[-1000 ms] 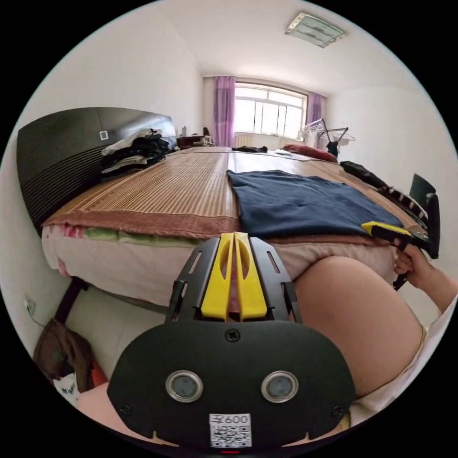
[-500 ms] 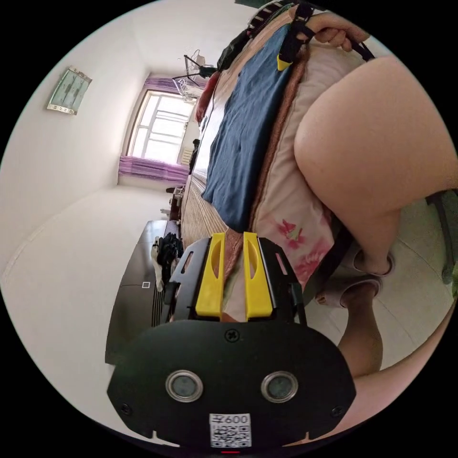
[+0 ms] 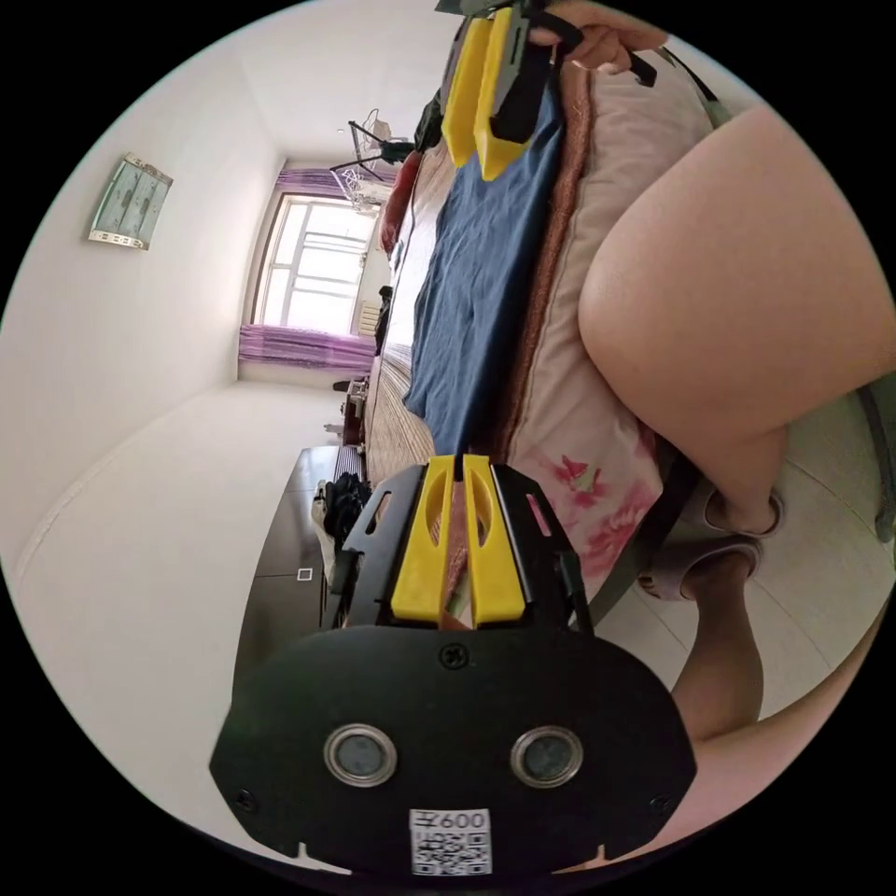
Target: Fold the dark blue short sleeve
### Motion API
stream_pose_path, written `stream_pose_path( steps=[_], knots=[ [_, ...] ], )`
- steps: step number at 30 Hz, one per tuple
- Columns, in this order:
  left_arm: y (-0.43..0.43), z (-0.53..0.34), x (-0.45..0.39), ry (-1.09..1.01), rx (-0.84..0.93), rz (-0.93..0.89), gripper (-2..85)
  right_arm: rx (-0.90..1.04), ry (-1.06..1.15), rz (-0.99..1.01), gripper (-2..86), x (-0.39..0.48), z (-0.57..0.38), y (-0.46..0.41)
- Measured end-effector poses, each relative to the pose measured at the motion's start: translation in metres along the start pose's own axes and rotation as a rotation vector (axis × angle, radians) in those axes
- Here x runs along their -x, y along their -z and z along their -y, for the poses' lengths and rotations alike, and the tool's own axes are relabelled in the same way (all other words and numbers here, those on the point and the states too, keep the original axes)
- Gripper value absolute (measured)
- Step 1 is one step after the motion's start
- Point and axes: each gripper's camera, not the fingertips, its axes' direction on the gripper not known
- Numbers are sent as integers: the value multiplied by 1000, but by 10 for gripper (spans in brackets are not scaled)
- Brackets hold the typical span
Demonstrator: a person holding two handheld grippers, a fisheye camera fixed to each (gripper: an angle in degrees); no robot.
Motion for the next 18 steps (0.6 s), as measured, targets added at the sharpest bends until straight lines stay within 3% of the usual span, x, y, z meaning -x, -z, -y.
stream_pose_path(
  steps=[7, 11, 15, 18],
  knots=[
    [13, 1, 22, 3, -13, 1, 22, 155, 274, 109, 74, 94, 70, -105],
    [16, -4, 28, 18, -16, -25, 20, 250, 408, -84, 3, 133, 71, -151],
    [24, -26, 29, -22, -51, -37, 14, 222, 365, -72, -7, 142, 67, -155],
    [11, -63, 40, 30, 163, -3, 12, 238, 314, -74, -8, 146, 71, -162]
  ],
)
